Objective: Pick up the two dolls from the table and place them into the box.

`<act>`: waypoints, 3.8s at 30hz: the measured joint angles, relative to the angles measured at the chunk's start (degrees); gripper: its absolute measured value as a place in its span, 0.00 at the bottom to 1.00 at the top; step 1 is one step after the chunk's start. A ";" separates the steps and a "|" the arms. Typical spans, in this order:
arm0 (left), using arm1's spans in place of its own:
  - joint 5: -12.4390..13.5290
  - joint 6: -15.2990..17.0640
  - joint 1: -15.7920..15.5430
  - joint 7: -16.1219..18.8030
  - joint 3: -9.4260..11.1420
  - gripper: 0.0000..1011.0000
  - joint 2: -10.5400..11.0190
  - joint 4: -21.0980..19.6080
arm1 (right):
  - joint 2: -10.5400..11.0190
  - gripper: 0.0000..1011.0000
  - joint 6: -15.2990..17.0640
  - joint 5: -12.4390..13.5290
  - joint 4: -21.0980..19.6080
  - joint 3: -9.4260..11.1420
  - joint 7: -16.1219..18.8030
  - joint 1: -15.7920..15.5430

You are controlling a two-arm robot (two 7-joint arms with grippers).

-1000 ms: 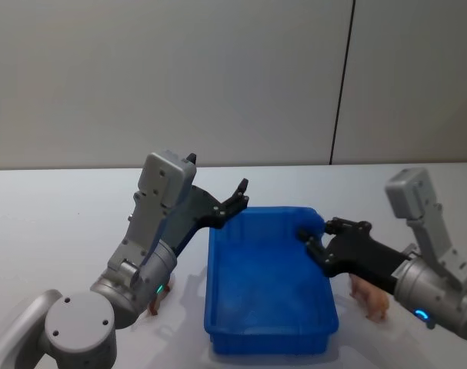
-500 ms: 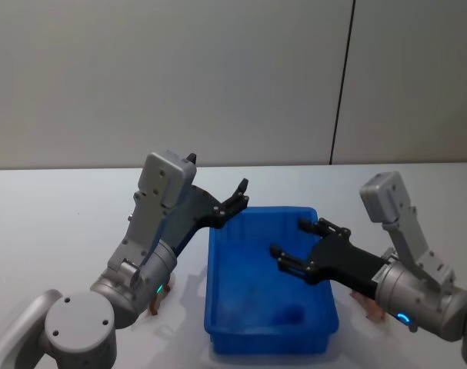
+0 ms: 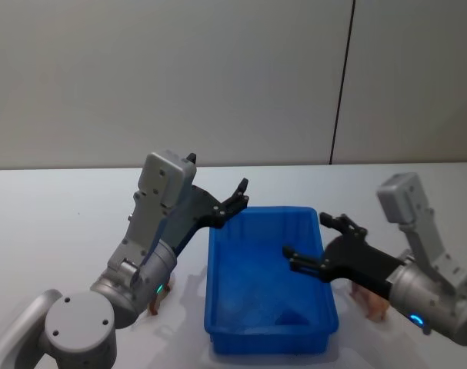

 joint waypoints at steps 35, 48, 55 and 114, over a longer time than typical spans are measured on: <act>0.00 0.00 0.00 0.00 0.00 0.99 0.00 0.00 | 8.44 0.99 3.44 7.36 -4.49 4.36 -8.42 -9.99; 0.00 0.00 0.00 0.00 0.00 0.99 0.00 0.00 | 7.90 0.99 5.77 7.11 -0.85 3.86 -8.07 -9.32; 0.00 0.00 0.00 0.00 0.00 0.99 0.00 0.00 | 7.26 0.99 6.08 6.81 0.87 3.52 -8.05 -8.49; 0.00 0.00 0.00 -0.01 0.00 0.99 0.00 0.00 | 5.32 0.37 -3.68 4.96 -4.79 2.92 -7.49 -5.03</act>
